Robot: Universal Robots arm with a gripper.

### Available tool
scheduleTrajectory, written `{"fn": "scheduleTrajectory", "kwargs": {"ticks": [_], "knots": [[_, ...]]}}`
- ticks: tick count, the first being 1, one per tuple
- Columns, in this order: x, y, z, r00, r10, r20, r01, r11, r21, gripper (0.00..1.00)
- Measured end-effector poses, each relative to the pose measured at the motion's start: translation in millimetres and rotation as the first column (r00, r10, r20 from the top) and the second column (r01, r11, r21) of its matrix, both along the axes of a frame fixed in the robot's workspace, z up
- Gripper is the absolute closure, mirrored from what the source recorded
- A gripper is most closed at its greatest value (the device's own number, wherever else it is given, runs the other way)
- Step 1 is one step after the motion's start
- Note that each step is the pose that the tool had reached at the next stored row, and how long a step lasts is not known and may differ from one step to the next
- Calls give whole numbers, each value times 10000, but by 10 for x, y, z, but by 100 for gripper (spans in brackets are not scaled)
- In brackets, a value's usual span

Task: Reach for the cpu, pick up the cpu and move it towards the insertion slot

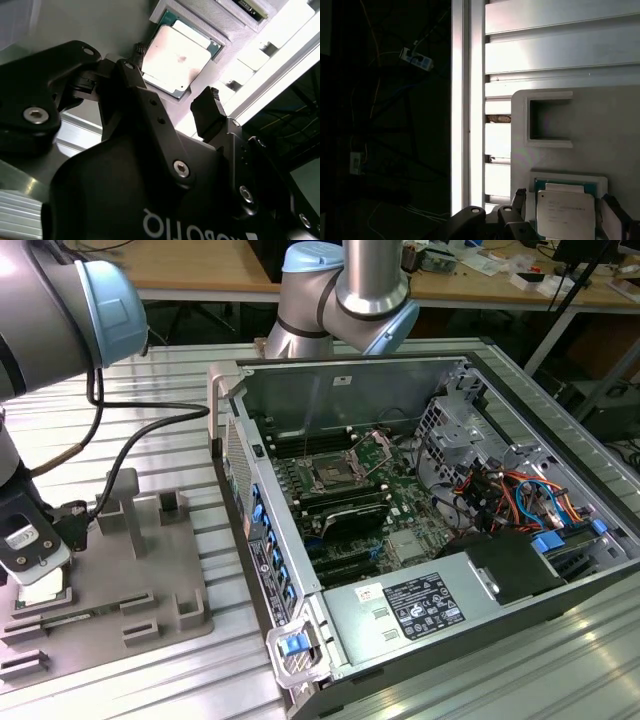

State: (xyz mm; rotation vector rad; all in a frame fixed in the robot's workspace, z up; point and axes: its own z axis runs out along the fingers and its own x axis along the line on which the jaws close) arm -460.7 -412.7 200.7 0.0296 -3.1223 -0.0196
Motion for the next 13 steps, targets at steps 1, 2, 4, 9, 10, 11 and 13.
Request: {"fn": "scheduleTrajectory", "kwargs": {"ticks": [1, 2, 4, 9, 10, 11, 13], "knots": [[1, 0, -9, 10000, -1, 1, 1, 10000, -1, 35], [1, -1, -17, 10000, 0, 0, 0, 10000, -4, 35], [1, -4, -39, 10000, 0, 4, 0, 10000, -12, 35], [13, -17, -69, 10000, 2, 4, -2, 10000, -22, 35], [14, -20, -72, 10000, 4, 3, -4, 10000, -24, 35], [15, -24, -76, 10000, 8, 4, -8, 10000, -23, 35], [16, -34, -81, 10000, 13, 5, -13, 10000, -24, 35]]}}
